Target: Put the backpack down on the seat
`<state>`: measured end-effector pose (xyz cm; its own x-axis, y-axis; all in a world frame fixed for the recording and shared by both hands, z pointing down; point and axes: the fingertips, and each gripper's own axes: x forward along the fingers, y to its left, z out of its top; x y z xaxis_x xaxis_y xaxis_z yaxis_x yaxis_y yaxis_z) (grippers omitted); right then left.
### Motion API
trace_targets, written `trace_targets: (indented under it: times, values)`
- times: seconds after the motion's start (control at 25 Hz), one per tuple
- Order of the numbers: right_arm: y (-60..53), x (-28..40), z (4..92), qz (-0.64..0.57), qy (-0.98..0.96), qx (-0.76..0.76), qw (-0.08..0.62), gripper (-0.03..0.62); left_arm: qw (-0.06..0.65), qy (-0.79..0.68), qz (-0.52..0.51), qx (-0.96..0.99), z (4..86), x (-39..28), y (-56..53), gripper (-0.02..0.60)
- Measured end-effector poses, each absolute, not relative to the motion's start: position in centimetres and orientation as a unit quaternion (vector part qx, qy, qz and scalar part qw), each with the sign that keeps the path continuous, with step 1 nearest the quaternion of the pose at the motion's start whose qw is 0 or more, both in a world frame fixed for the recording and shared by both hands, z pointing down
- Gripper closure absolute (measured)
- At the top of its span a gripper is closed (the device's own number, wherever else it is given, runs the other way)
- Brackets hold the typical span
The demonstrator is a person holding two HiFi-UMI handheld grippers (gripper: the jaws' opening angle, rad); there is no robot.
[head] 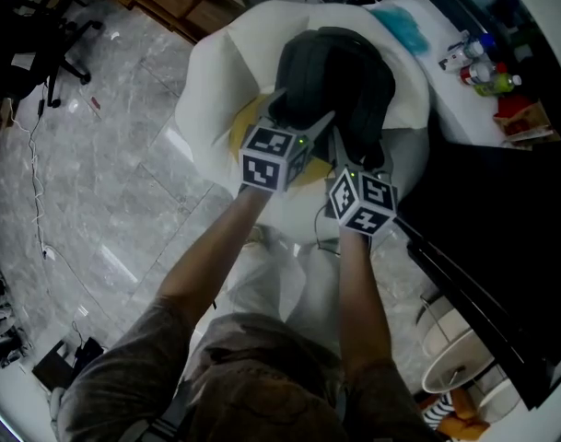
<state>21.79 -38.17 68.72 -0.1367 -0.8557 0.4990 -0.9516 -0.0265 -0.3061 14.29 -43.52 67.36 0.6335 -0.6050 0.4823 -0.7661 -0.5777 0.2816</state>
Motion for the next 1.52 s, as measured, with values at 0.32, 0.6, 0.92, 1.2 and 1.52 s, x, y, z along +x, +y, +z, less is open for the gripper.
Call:
trace_targets:
  times: [0.32,0.6,0.92,1.2,1.52]
  values:
    - [-35.9,22.3,67.3,0.317,-0.669,0.668,0.076,0.270,0.244,-0.399,0.179,0.866,65.6,13.2,-41.4,0.216]
    - [-34.9,20.7,63.4,0.328,-0.686,0.646,0.058,0.336,0.255,-0.395,0.170,0.866,61.5,13.3,-38.9,0.315]
    - [-32.7,19.2,56.5,0.329,-0.708,0.624,0.044,0.548,0.262,-0.403,0.166,0.861,54.9,13.1,-35.7,0.555]
    - [-30.4,19.1,50.0,0.337,-0.716,0.611,0.011,0.594,0.288,-0.395,0.165,0.857,49.6,13.0,-31.9,0.581]
    - [-26.5,18.2,44.1,0.364,-0.740,0.565,-0.030,0.594,0.279,-0.345,0.156,0.882,43.7,12.5,-27.2,0.581]
